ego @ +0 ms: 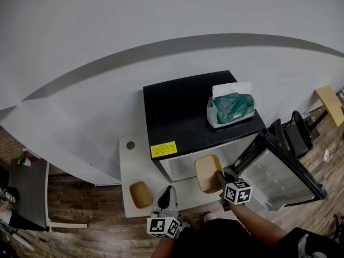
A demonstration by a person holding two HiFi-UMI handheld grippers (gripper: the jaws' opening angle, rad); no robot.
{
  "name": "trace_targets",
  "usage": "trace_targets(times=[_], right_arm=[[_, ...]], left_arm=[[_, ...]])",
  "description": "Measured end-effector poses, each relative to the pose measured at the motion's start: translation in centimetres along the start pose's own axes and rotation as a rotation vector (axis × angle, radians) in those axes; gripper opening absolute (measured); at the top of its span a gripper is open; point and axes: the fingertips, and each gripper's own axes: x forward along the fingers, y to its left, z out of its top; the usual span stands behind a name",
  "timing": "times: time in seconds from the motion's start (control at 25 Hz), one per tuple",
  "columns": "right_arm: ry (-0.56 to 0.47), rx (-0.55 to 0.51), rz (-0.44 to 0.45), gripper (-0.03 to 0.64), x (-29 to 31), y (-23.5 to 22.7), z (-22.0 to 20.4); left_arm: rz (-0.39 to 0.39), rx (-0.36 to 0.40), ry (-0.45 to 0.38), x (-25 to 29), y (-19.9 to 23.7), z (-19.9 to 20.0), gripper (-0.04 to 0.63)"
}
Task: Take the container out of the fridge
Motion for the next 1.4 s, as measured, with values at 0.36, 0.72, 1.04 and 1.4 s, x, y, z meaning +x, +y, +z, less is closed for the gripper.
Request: trace_targets(times=[0.36,0.72,1.04,1.4], right_arm=[[-0.091,-0.054,-0.072,0.012,-5.6,-1.4,3.2],[-0.180,-0.136,-0.126,0.014,-10.1,-0.7,5.8],[-0.188,-0.090,-0.145,0.009,-11.8,-1.6,5.5],[-0.189,-0.108,-0.177,0.006,-12.5,-2.7,5.1]], left_arm=[[-0.033,0.012,0.026,1.4,-1.2,0.6,0.015],[0.004,0.117,0.012,0.6,-0.2,3.2,0.015],[0.044,0.130,0.027,-0.1,1.8,3.4,0.015],[0.025,0.121,0.028,-0.1,0.6,2.6,0.015]])
